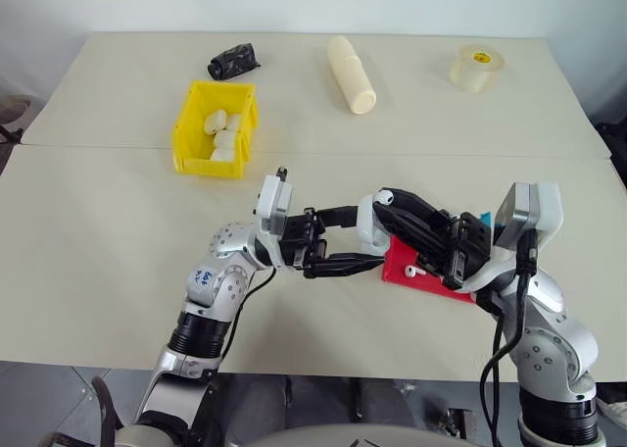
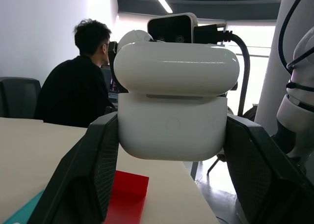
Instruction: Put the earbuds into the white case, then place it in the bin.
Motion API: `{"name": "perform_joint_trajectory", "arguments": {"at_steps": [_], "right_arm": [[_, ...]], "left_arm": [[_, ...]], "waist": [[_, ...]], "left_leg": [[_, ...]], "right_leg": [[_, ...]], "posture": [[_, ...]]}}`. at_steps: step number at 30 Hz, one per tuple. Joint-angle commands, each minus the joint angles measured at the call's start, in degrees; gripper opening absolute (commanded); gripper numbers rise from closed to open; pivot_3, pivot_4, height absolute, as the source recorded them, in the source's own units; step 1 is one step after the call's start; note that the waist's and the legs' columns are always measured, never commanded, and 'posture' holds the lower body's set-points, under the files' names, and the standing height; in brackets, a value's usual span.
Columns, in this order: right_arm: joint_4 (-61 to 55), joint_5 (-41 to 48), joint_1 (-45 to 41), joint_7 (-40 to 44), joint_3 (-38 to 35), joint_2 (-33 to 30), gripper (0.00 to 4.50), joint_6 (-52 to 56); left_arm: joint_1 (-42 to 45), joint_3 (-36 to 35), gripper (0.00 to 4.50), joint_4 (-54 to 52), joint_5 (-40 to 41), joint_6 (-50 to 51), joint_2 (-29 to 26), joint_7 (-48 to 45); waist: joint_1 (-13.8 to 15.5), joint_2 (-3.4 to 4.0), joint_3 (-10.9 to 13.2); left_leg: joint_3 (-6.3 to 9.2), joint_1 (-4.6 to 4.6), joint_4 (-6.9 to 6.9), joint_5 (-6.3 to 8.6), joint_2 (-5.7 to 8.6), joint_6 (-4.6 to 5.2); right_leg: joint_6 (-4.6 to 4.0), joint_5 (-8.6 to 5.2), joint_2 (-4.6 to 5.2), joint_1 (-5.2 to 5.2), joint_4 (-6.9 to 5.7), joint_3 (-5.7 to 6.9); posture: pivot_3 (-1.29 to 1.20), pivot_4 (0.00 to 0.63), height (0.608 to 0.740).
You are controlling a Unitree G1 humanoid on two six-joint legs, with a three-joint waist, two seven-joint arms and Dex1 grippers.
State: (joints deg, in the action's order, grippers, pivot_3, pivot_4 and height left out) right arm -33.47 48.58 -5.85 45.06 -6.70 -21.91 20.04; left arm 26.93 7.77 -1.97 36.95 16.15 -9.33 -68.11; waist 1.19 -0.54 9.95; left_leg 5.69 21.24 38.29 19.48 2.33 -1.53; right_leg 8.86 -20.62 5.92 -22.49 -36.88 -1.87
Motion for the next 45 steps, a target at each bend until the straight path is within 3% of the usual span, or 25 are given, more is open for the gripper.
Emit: {"name": "perform_joint_trajectory", "arguments": {"at_steps": [1,15,27,45], "right_arm": [[-0.5,-0.5,0.9,1.2,1.3,-0.6,0.55,-0.7],[-0.6,-5.2,3.3,6.0,5.1,-4.5,0.55,-5.2],[-0.6,-6.8,2.6,7.3,6.8,-5.2,0.55,-8.0],[1.4,-9.1,3.2,7.9,7.8,-5.0,0.55,-11.5]], "left_arm": [[1.5,-0.9,2.80,-3.4,2.4,-0.9,1.6,0.3],[3.1,-1.0,2.80,-0.6,1.7,-4.7,4.3,-3.0],[2.4,0.6,2.80,1.0,0.0,-8.6,2.6,-11.6],[0.9,1.4,2.80,1.2,-0.6,-10.1,2.6,-14.0]], "waist": [[0.0,0.00,0.0],[0.0,0.00,0.0],[0.0,0.00,0.0],[0.1,-0.01,0.0]], "left_leg": [[0.00,0.00,0.00,0.00,0.00,0.00],[-0.01,0.00,0.00,0.00,0.00,0.00],[-0.01,0.00,0.00,0.00,-0.01,0.00],[0.00,0.00,0.00,0.00,-0.01,0.00]], "right_leg": [[0.00,0.00,0.00,0.00,0.00,0.00],[0.00,0.00,0.00,0.01,0.01,0.00],[0.00,0.00,-0.02,0.01,0.02,0.00],[0.00,0.00,-0.02,0.02,0.03,0.01]], "posture": [[0.00,0.150,0.740],[0.00,0.150,0.740],[0.00,0.150,0.740],[0.00,0.150,0.740]]}}
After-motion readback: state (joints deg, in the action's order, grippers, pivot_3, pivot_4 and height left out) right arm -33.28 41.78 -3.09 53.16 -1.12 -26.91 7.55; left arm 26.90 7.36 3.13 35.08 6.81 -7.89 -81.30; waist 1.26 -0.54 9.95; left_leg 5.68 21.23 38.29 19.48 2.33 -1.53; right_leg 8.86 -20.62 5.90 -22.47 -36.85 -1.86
